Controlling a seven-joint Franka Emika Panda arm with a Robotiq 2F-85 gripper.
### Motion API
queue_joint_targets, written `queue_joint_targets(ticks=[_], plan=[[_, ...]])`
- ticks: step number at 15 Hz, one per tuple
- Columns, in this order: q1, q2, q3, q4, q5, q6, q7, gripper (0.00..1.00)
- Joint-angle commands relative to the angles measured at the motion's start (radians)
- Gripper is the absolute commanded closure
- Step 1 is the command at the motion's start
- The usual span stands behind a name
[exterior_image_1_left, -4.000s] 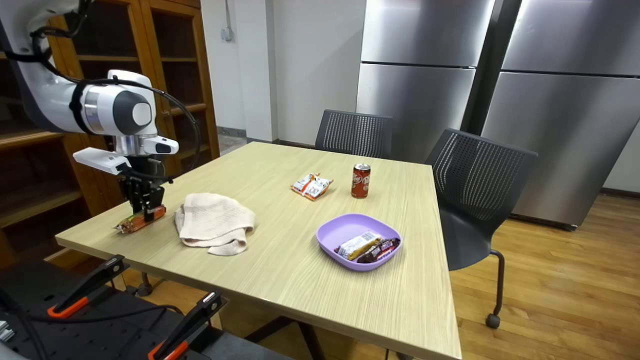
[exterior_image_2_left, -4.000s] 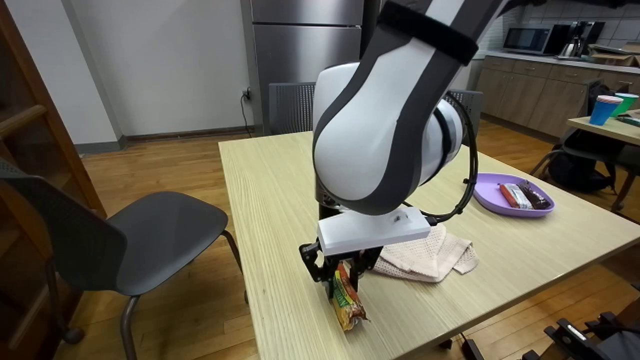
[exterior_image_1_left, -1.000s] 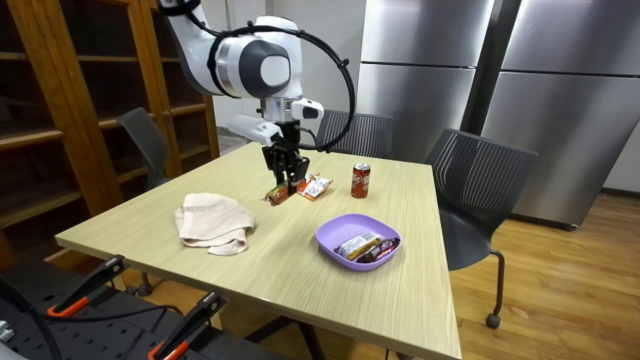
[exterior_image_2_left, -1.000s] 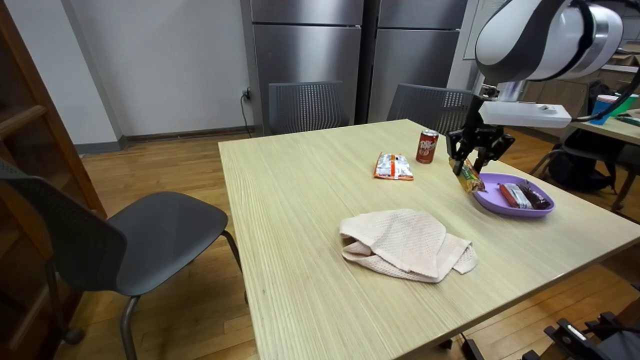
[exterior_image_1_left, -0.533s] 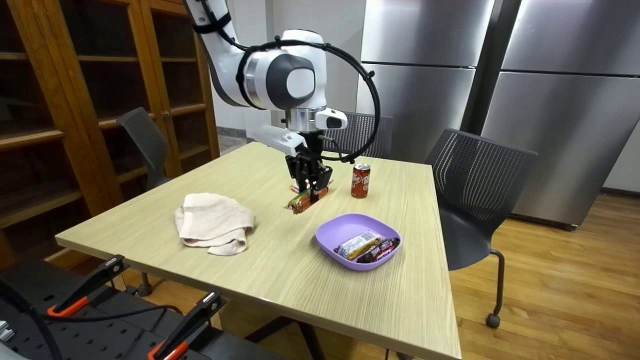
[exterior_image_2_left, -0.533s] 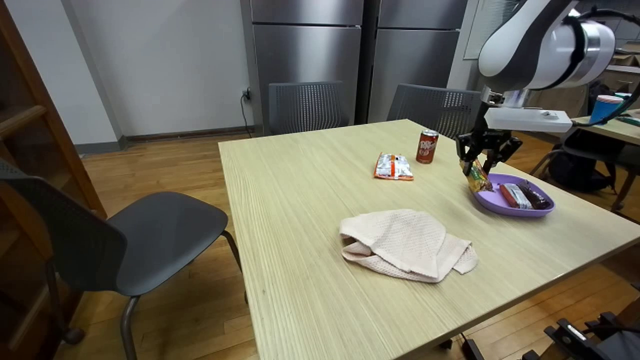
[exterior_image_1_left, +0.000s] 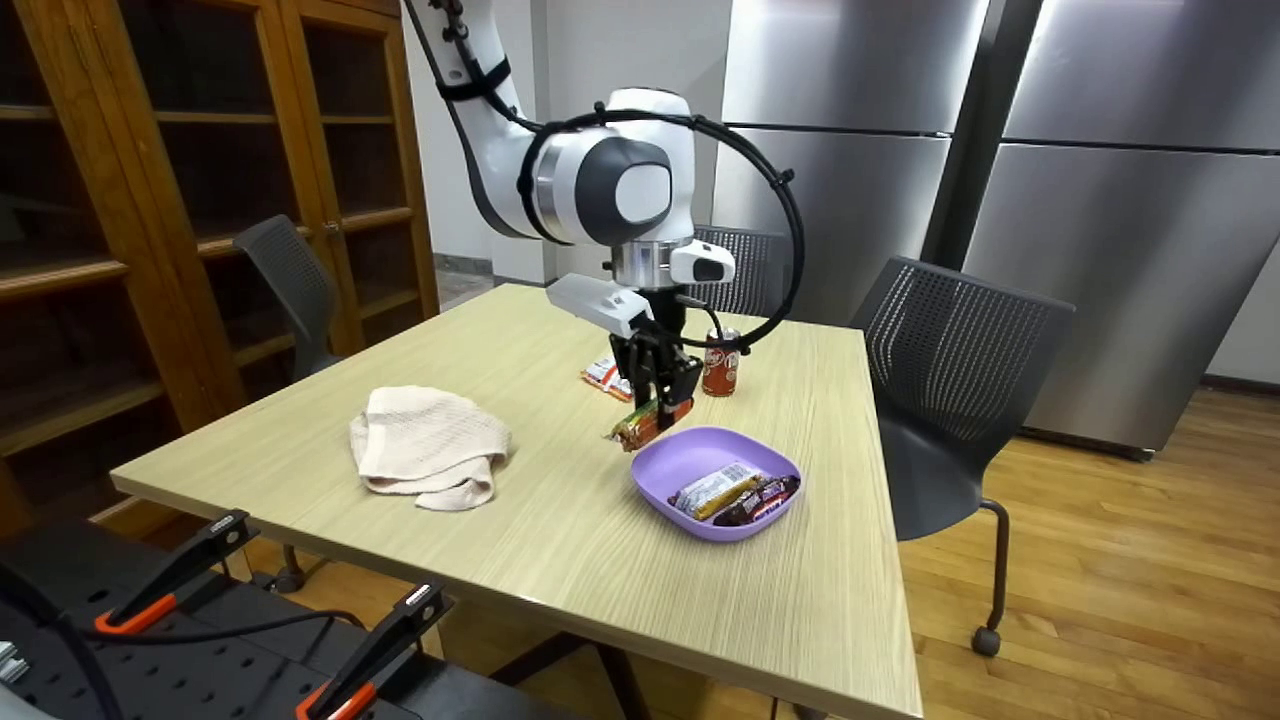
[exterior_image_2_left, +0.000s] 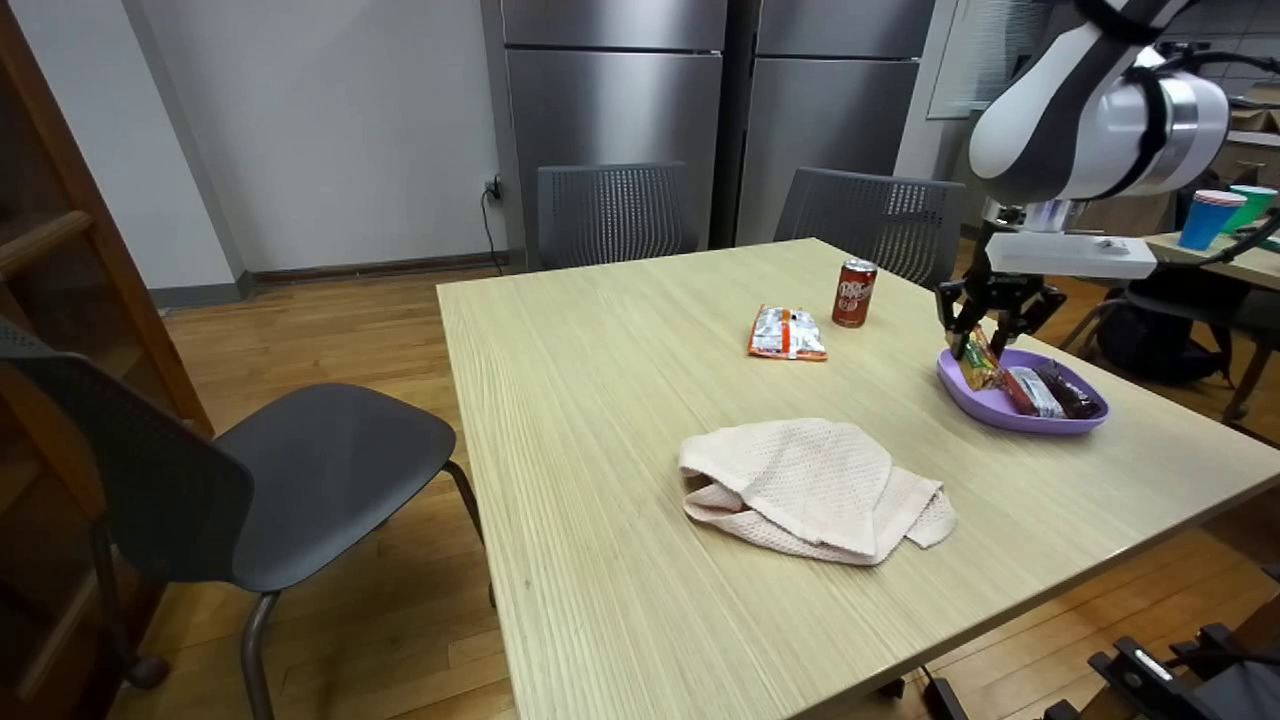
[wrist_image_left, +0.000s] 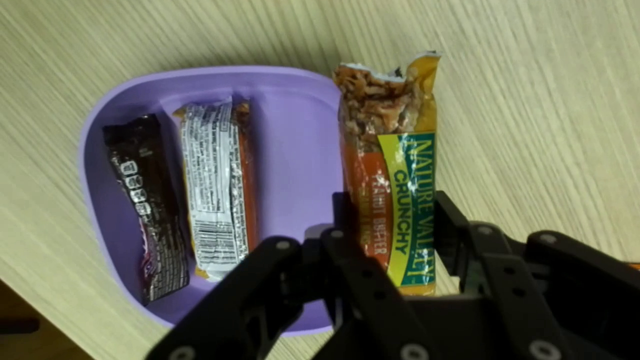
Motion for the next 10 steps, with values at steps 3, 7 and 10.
queue_joint_targets(ticks=[3,7,10], plan=[[-0.023,0.043,-0.012,0.06,0.009,-0.04,-0.003,0.84],[-0.025,0.074,-0.03,0.086,0.006,-0.045,0.008,0.84],[-0.023,0.099,-0.042,0.108,0.004,-0.052,0.016,0.84]])
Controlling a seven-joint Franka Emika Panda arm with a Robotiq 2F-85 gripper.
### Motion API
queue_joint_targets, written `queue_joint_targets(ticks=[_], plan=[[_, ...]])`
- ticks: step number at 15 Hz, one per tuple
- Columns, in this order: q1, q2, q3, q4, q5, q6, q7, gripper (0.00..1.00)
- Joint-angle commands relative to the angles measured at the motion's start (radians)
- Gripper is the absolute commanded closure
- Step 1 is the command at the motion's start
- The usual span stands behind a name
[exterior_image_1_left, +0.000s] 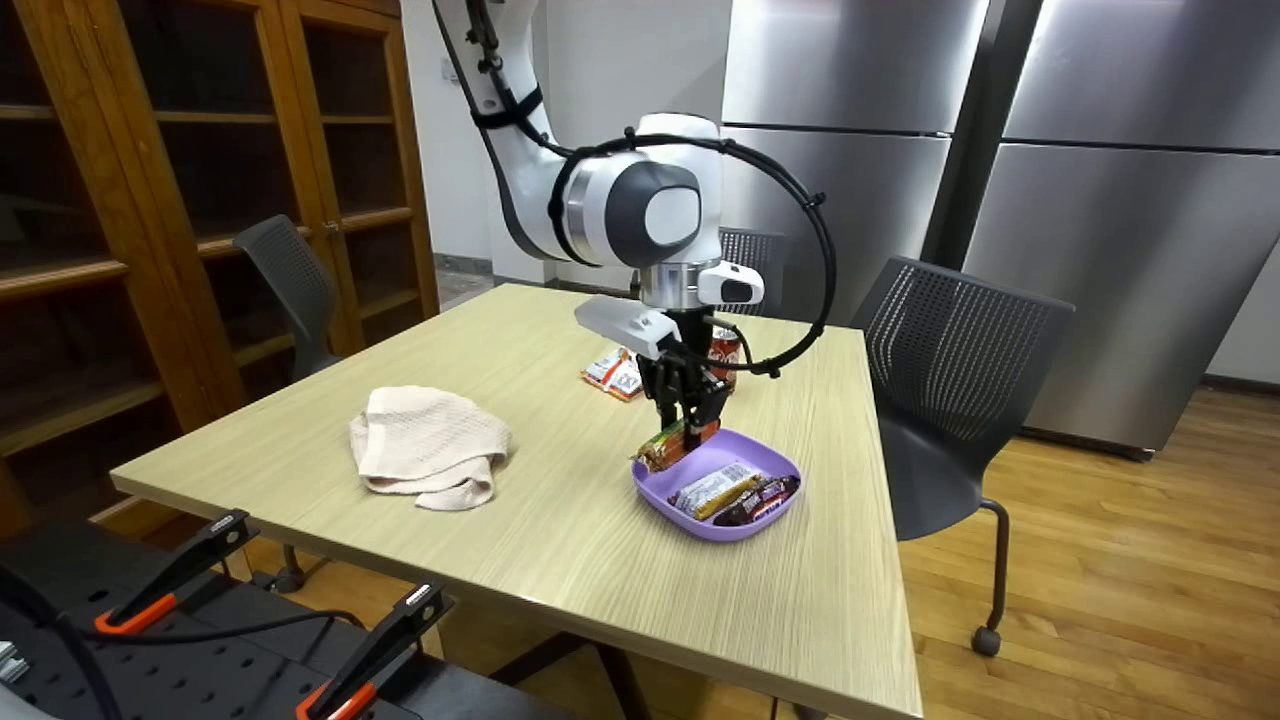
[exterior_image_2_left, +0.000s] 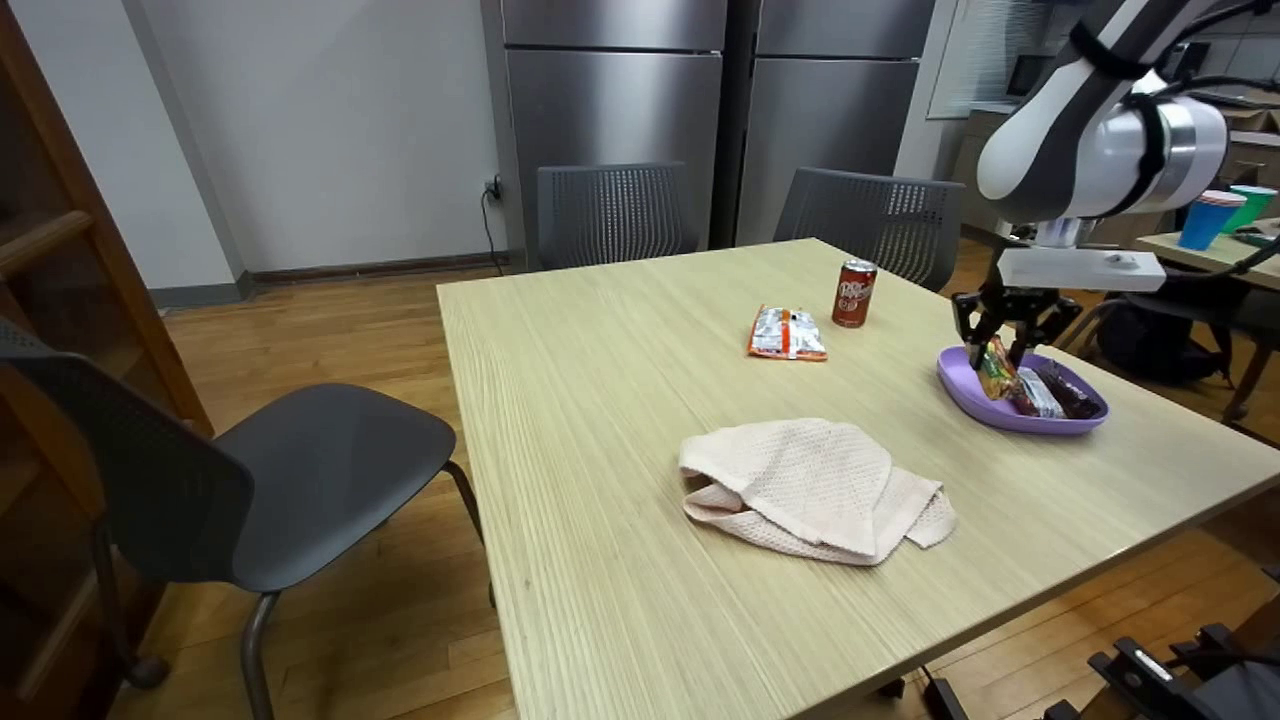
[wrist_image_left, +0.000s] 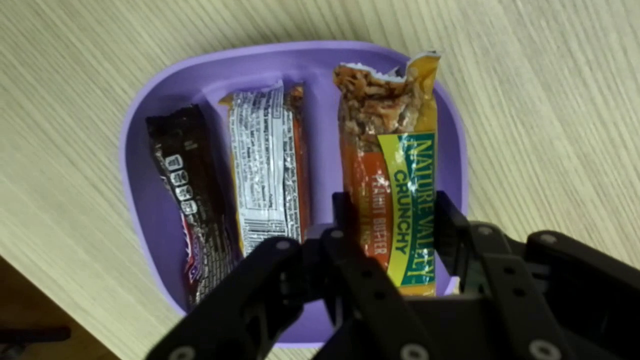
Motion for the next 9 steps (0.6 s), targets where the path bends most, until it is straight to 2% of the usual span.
queue_joint_targets(ticks=[1,9], plan=[[-0.005,0.034,-0.01,0.056,0.004,-0.046,0.016,0.84],[-0.016,0.081,-0.019,0.107,0.007,-0.074,0.017,0.84]])
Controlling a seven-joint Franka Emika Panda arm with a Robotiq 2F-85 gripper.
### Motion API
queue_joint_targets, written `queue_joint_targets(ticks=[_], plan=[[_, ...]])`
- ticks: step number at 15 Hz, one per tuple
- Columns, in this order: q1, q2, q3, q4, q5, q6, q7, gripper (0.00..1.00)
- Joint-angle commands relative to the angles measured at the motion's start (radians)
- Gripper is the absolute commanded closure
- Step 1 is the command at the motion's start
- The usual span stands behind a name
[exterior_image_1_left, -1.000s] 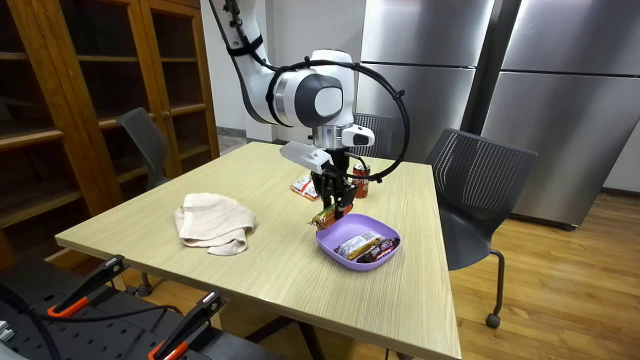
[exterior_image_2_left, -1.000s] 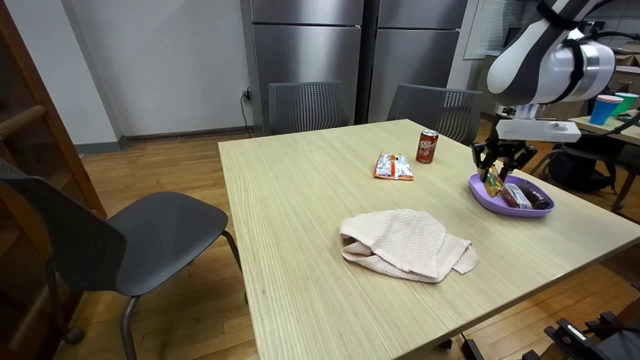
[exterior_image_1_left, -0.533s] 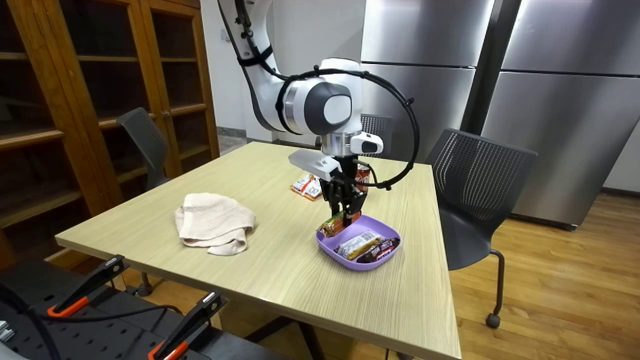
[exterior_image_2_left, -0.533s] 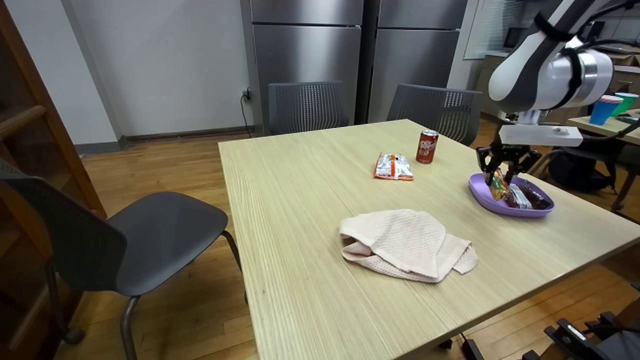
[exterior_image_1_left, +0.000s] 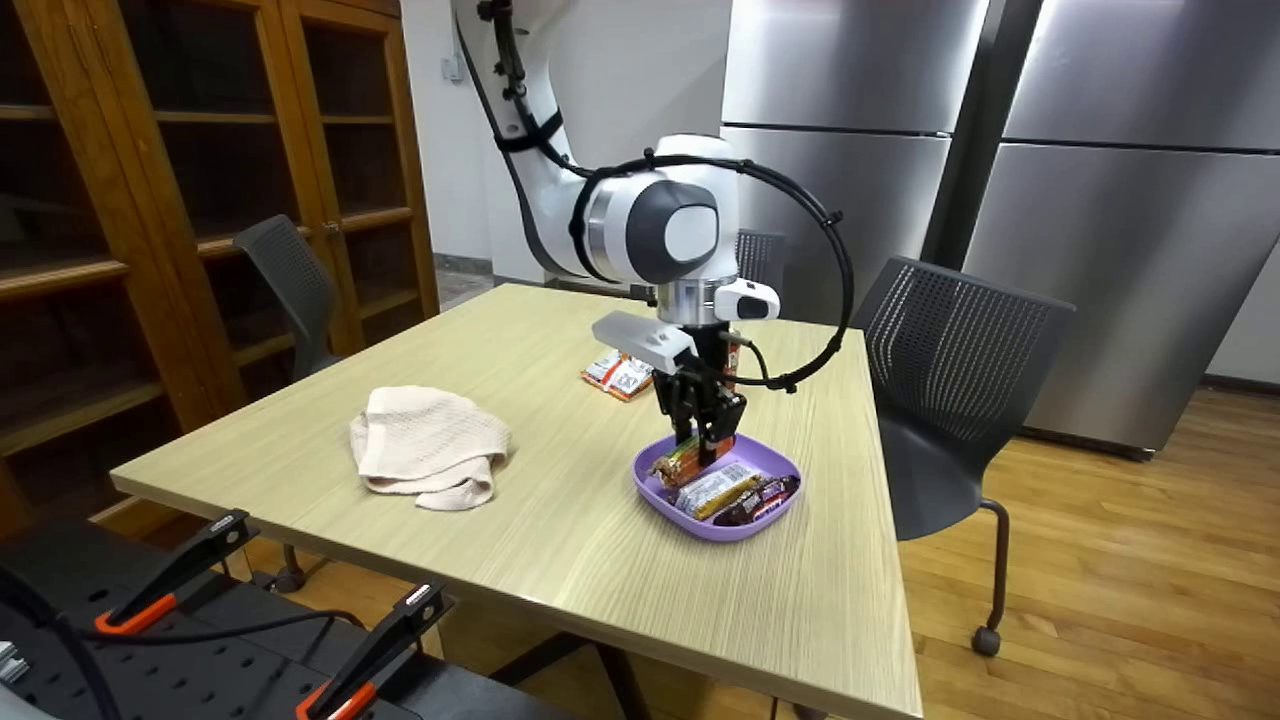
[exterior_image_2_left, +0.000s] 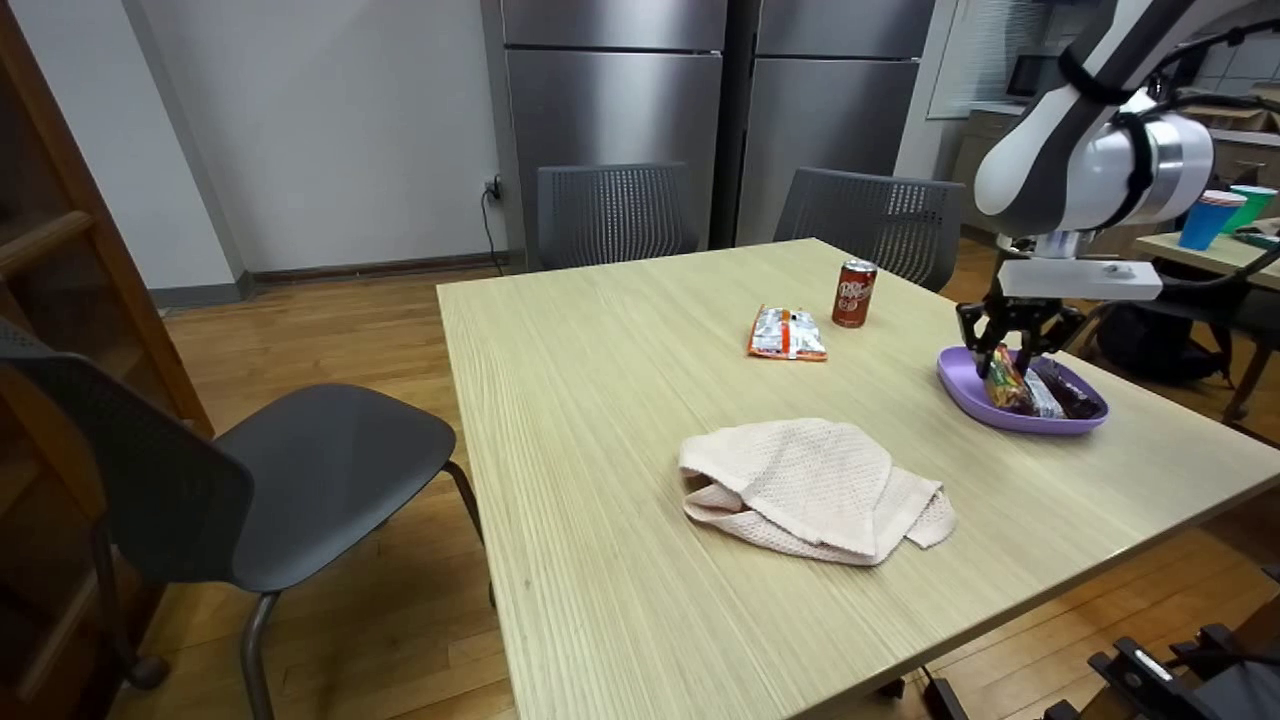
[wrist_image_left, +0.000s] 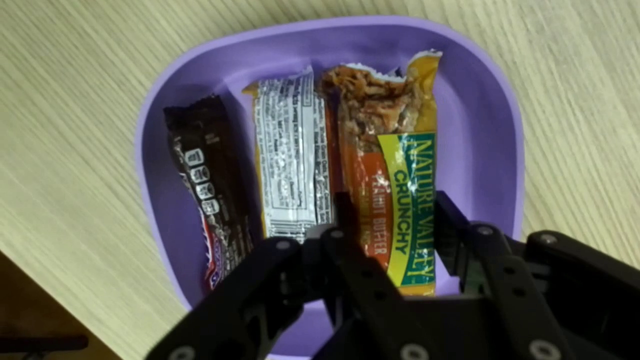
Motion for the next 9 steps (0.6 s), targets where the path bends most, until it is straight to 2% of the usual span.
queue_joint_targets(ticks=[1,6,7,9], plan=[[-0.015,0.02,0.005,0.049,0.008,-0.05,0.007,0.84],[-0.016,0.036,0.007,0.069,0.007,-0.063,0.005,0.84],[-0.016,0.037,0.007,0.07,0.008,-0.067,0.007,0.34],[-0.015,0.032,0.007,0.066,0.008,-0.066,0.006,0.27]])
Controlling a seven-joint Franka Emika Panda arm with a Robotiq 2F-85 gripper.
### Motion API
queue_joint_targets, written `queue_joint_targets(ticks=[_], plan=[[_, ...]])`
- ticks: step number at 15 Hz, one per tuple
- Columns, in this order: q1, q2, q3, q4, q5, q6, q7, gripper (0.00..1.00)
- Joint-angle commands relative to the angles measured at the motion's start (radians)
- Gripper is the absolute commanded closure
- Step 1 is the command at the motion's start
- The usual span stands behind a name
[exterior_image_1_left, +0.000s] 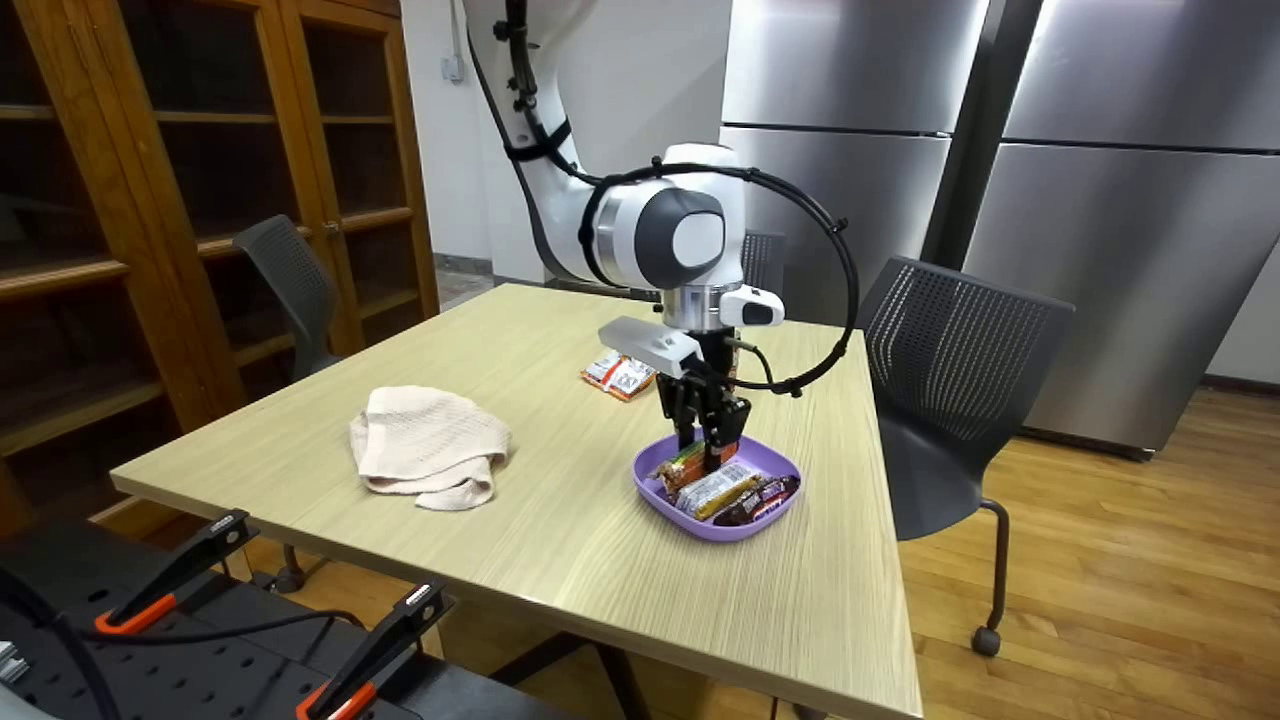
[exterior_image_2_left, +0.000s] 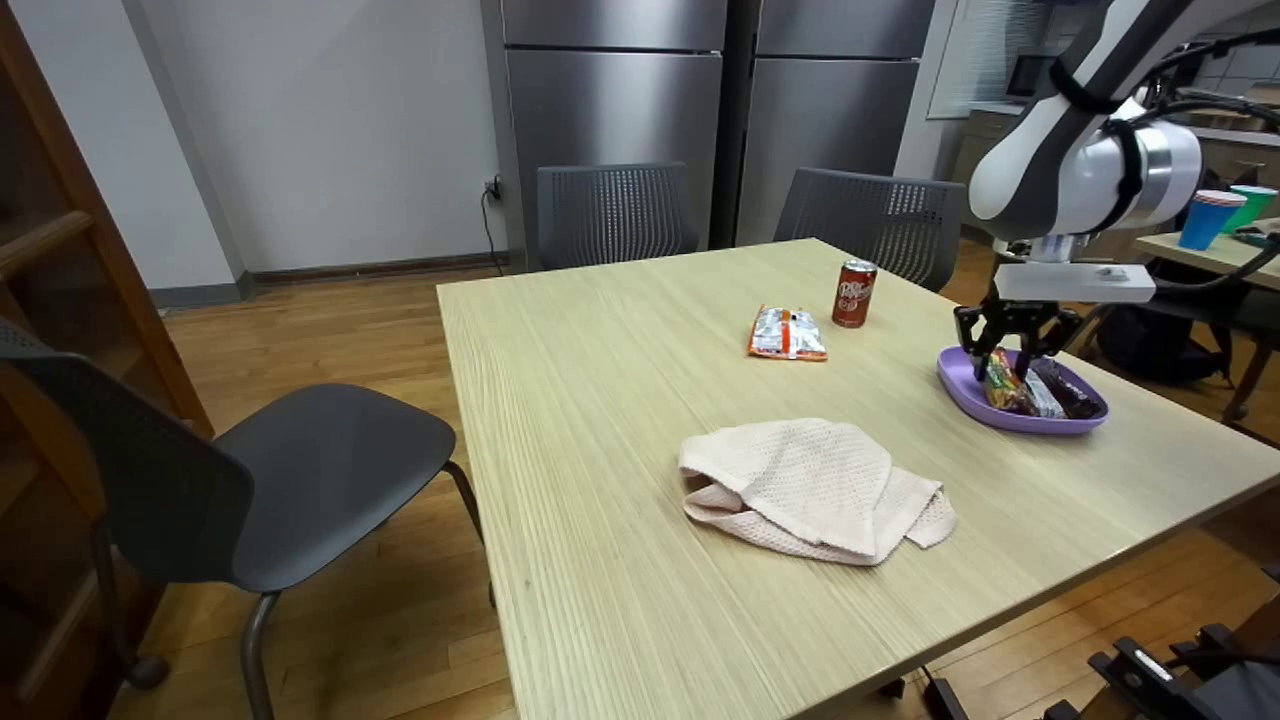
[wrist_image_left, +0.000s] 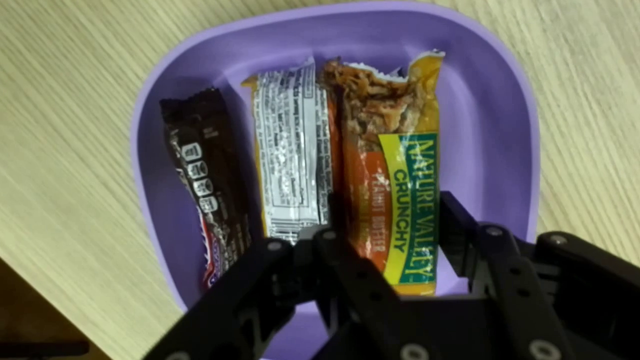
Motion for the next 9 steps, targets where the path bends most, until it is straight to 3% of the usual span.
queue_joint_targets(ticks=[1,4,9], plan=[[-0.01,-0.006,0.008,0.022,0.008,-0.039,0.004,0.19],[-0.004,-0.031,0.001,0.006,0.003,-0.027,0.007,0.01],[0.012,-0.088,0.007,-0.034,-0.001,-0.01,0.005,0.0]])
